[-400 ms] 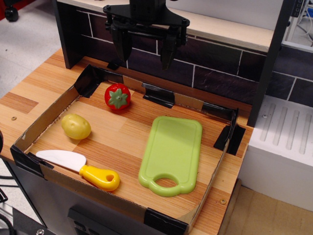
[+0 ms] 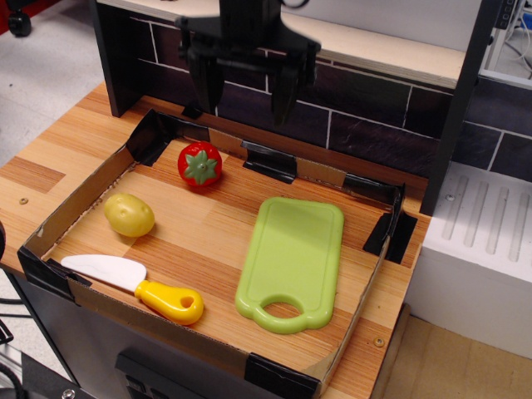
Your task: Put knife on cutting board
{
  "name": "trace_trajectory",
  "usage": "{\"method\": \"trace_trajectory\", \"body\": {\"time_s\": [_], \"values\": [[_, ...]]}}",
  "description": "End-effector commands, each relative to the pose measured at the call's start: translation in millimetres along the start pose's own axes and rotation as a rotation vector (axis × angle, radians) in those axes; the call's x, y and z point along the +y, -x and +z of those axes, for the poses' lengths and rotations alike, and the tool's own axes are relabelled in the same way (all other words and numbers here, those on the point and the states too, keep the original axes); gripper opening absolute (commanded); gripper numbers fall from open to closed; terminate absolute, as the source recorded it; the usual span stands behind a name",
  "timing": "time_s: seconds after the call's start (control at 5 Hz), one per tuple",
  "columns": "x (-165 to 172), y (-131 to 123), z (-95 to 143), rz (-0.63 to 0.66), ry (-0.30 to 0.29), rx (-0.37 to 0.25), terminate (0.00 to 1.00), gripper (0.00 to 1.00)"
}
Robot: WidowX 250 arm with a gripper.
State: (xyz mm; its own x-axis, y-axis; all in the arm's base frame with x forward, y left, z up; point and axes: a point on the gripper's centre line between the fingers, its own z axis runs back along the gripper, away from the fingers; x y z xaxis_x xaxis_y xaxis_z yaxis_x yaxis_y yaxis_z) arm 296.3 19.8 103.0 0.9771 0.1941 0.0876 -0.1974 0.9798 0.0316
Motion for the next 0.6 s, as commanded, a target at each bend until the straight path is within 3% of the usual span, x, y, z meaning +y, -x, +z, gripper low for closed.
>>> {"method": "trace_trajectory", "body": {"time_s": [0.0, 0.2, 0.4], "values": [[-6.3, 11.0, 10.5, -0.443, 0.245, -0.059, 0.00, 1.00], [-3.6, 23.2, 10.8, -0.683, 0.351, -0.058, 0.00, 1.00], [-1.4, 38.2, 2.7, -0.927, 0.368, 0.026, 0.00, 1.00]]}}
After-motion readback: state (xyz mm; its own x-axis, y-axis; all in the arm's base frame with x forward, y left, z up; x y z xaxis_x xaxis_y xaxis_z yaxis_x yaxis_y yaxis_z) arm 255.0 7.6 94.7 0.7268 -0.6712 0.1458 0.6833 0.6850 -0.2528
